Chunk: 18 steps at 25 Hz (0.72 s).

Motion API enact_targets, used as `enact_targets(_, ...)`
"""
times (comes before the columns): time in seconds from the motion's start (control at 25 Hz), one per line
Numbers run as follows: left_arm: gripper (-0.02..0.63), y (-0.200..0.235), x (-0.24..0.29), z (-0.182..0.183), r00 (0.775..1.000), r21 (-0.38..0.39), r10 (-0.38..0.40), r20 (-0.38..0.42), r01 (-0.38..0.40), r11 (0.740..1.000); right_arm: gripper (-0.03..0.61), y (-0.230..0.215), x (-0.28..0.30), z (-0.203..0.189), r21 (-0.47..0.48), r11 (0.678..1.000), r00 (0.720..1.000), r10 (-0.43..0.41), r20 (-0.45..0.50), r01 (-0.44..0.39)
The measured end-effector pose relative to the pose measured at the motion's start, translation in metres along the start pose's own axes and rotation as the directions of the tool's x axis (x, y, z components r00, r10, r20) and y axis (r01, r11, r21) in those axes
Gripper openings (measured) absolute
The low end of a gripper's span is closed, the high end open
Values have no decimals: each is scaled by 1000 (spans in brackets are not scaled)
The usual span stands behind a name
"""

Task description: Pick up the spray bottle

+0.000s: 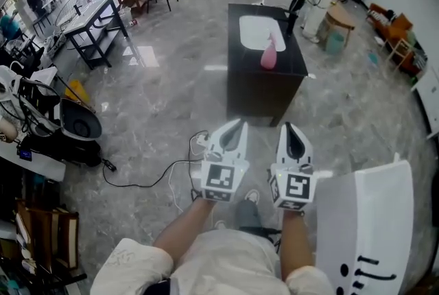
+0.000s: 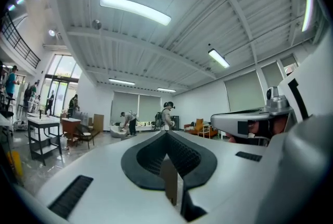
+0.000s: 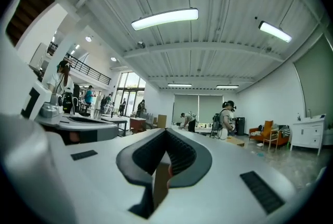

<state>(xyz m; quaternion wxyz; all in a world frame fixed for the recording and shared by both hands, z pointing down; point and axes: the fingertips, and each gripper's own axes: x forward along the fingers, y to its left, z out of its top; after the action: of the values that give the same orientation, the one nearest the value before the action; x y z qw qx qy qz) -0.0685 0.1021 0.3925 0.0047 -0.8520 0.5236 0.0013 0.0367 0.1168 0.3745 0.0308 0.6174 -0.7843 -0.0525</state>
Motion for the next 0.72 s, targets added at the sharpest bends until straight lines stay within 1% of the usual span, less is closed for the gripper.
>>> enact_targets(0.08,2,2,20,-4,1000,12,13,-7,-12,1000,3,-12,16,-6,1,1000,1000,-5,-10,5)
enact_targets(0.2,2,2,51,-5,1000,5,14,-11,-14,1000,3,-32,41,-13,5,1000,1000,0,-23,0)
enact_targets(0.4,2,-4,109,-1,1000,11,28,-7,-28,1000,3,-72,82,-13,11,1000,1000,18,-13,-18)
enact_targets(0.72,2,-11,196,5,999,37,50,-1,-50,998,3,-136,143,-17,29,999,1000,23,-2,-23)
